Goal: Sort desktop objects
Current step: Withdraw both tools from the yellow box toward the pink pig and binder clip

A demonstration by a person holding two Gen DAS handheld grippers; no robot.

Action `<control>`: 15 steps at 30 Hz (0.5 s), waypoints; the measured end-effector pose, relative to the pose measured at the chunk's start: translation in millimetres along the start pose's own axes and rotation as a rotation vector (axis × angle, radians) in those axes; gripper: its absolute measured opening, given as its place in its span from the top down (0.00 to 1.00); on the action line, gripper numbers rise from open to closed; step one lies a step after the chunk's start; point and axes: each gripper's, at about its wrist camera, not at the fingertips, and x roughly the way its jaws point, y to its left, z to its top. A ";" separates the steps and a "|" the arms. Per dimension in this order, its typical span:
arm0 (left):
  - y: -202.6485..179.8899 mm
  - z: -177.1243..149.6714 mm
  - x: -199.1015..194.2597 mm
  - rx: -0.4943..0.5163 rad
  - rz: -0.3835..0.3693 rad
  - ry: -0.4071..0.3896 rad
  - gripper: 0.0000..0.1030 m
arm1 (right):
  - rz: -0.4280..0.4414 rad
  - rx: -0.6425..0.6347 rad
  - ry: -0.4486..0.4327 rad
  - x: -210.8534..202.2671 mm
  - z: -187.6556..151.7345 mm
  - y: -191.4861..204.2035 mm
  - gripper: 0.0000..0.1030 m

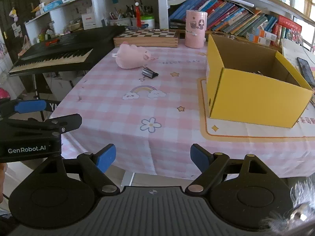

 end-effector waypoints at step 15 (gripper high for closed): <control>21.6 1.8 3.3 -0.029 0.032 -0.001 0.15 | 0.020 -0.042 -0.005 9.0 14.2 19.5 0.19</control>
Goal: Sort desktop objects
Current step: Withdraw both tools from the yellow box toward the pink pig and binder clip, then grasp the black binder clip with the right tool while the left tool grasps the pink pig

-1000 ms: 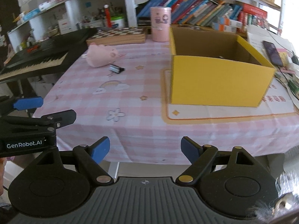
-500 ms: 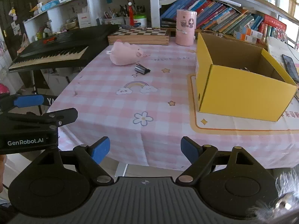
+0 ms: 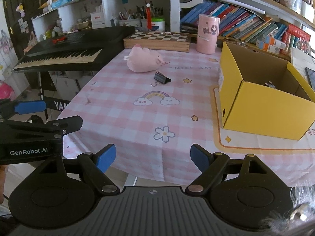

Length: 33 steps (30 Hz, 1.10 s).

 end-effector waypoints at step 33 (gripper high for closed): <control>0.8 90.2 128.0 -0.063 0.116 0.072 0.15 | 0.088 -0.076 0.038 121.1 110.0 -60.1 0.25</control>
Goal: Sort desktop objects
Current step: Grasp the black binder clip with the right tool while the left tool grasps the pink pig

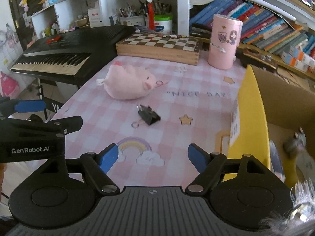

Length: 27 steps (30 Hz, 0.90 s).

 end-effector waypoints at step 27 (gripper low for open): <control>7.4 49.6 60.1 -0.097 0.045 0.046 0.12 | 0.064 -0.216 0.020 96.5 43.3 13.9 0.62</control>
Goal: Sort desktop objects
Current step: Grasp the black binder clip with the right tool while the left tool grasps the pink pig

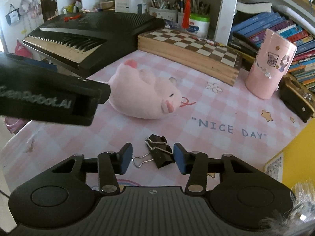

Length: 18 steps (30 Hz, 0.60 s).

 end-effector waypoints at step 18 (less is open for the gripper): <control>-33.5 16.2 51.0 0.079 -0.055 0.009 0.05 | -0.031 0.104 -0.011 -27.2 -4.5 -37.3 0.98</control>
